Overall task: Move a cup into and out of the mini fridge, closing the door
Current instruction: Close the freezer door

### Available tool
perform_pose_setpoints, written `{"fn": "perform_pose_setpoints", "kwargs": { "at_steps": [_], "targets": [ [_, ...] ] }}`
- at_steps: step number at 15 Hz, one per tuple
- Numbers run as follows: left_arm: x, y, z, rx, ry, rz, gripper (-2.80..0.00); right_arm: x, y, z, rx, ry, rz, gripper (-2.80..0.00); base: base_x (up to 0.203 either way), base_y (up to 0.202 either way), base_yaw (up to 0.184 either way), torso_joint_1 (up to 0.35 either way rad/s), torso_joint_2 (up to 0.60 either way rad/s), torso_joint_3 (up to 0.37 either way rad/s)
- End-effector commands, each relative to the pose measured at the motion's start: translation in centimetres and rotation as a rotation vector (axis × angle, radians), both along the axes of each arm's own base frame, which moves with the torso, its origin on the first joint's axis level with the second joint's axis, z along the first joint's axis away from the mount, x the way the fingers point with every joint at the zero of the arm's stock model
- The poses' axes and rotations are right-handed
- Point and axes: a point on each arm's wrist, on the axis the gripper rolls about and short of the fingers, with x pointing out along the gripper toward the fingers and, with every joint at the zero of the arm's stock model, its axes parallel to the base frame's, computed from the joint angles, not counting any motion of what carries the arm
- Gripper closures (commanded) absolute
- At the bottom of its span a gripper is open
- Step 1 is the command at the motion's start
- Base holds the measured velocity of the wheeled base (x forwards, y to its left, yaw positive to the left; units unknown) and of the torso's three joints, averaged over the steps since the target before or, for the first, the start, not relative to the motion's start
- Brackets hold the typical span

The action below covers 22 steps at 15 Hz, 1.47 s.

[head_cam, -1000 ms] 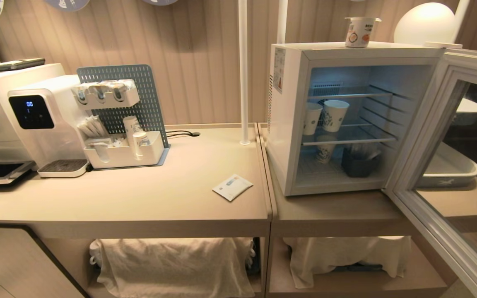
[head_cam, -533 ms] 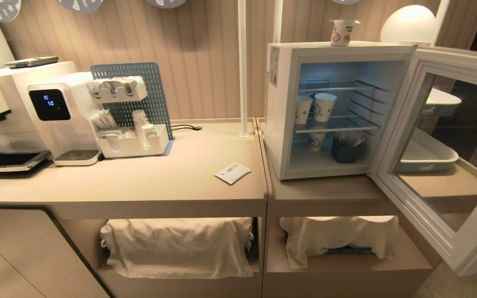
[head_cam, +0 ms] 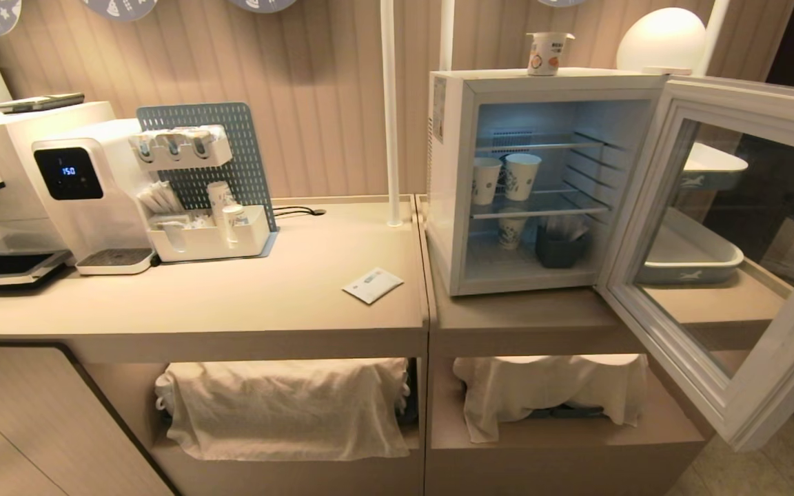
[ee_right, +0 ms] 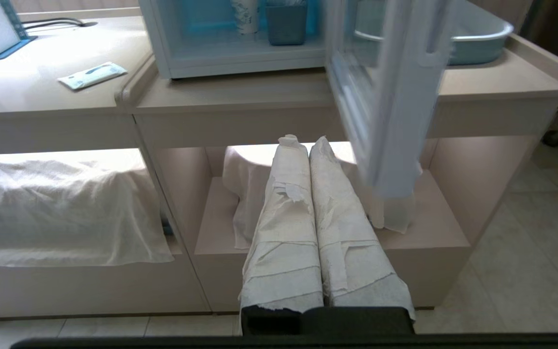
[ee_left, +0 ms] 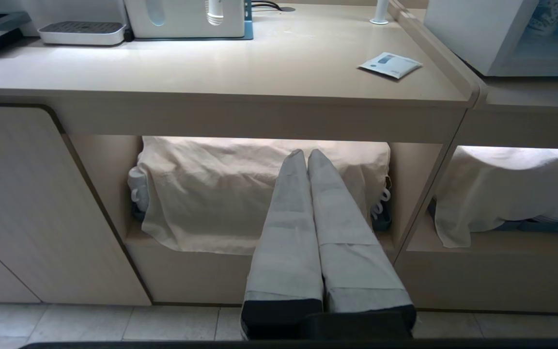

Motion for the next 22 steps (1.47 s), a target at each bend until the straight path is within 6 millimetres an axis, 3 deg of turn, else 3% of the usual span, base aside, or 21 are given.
{"fn": "perform_pose_setpoints", "kwargs": {
  "at_steps": [1, 22],
  "targets": [
    [0.02, 0.0, -0.04, -0.001, 0.003, 0.001, 0.0, 0.0, 0.0, 0.0, -0.001, -0.001, -0.001, 0.0, 0.0, -0.048, -0.017, 0.002, 0.01, 0.002],
    [0.02, 0.0, -0.04, 0.001, 0.003, 0.001, 0.0, 0.0, 0.0, -0.02, 0.001, 0.001, 0.0, 0.0, 0.009, -0.046, -0.01, 0.002, 0.0, 0.002]
  ]
}}
